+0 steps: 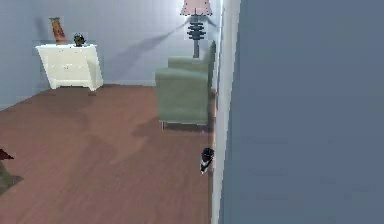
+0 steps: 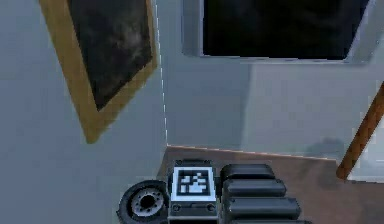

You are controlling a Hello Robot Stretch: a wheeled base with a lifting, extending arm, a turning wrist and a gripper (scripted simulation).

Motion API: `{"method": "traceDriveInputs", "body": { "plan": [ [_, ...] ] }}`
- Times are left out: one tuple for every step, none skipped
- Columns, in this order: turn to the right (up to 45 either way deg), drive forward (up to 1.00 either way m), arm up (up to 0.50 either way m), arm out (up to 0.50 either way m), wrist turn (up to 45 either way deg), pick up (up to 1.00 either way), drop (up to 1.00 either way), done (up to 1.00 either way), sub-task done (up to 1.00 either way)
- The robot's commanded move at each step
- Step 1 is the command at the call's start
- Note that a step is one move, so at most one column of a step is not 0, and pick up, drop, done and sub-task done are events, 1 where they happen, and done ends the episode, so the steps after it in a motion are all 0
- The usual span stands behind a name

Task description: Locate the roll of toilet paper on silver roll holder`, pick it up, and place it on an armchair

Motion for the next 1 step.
{"method": "traceDriveInputs", "body": {
  "plan": [
    [0.0, 0.05, 0.0, 0.0, 0.0, 0.0, 0.0, 0.0, 0.0]
  ]
}}
